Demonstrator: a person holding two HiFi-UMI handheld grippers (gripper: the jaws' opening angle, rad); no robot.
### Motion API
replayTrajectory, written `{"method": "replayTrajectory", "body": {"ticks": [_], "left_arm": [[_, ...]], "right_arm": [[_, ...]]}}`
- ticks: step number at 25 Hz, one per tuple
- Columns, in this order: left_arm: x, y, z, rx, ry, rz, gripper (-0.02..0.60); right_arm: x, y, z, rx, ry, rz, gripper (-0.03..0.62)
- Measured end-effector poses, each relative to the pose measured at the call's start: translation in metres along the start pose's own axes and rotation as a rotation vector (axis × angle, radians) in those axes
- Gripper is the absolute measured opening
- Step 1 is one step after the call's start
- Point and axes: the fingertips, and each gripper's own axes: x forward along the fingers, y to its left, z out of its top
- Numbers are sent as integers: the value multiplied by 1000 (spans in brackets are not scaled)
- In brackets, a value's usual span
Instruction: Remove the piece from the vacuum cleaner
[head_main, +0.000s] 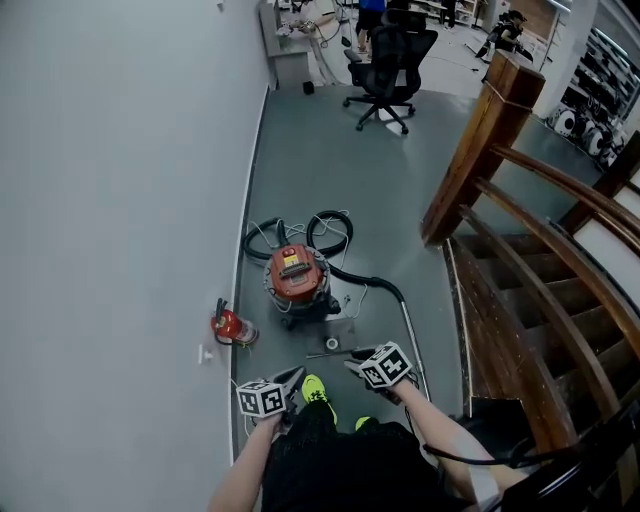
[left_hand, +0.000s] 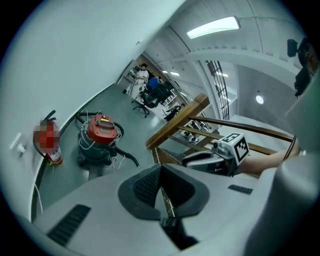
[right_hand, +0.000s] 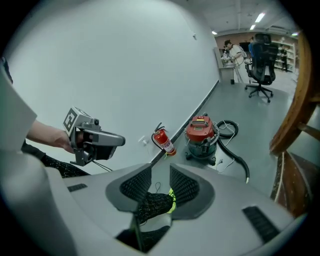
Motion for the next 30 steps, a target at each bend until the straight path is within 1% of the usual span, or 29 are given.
{"method": "replayTrajectory", "body": {"ticks": [3, 8, 10, 12, 13, 17, 22, 25, 28, 30], "left_arm": [[1, -18, -23, -12, 2, -23, 9], [1, -42, -51, 18, 5, -20, 9], [0, -51, -63, 11, 1, -28, 9], [-1, -62, -78, -3, -15, -41, 9], [-3, -68, -85, -3, -26, -39, 9], [-4, -85, -115, 18, -52, -17, 11], [0, -118, -159, 14, -27, -33, 9], [-1, -133, -168, 12, -22, -38, 11], [-5, -139, -162, 4, -53, -37, 9], [-10, -141, -155, -7, -80, -27, 11]], "right_arm": [[-5, 7, -17, 22, -24, 11, 126], [-18, 14, -32, -7, -58, 16, 123], [-24, 19, -40, -19, -75, 21, 106], [-32, 24, -55, -30, -90, 23, 65], [-35, 27, -63, -32, -97, 25, 58], [-47, 37, -86, -34, -126, 39, 55], [-63, 51, -125, 8, -136, 72, 41], [-72, 58, -142, 56, -152, 118, 29], [-77, 60, -149, 123, -190, 148, 25], [-79, 63, -150, 144, -208, 161, 25]]}}
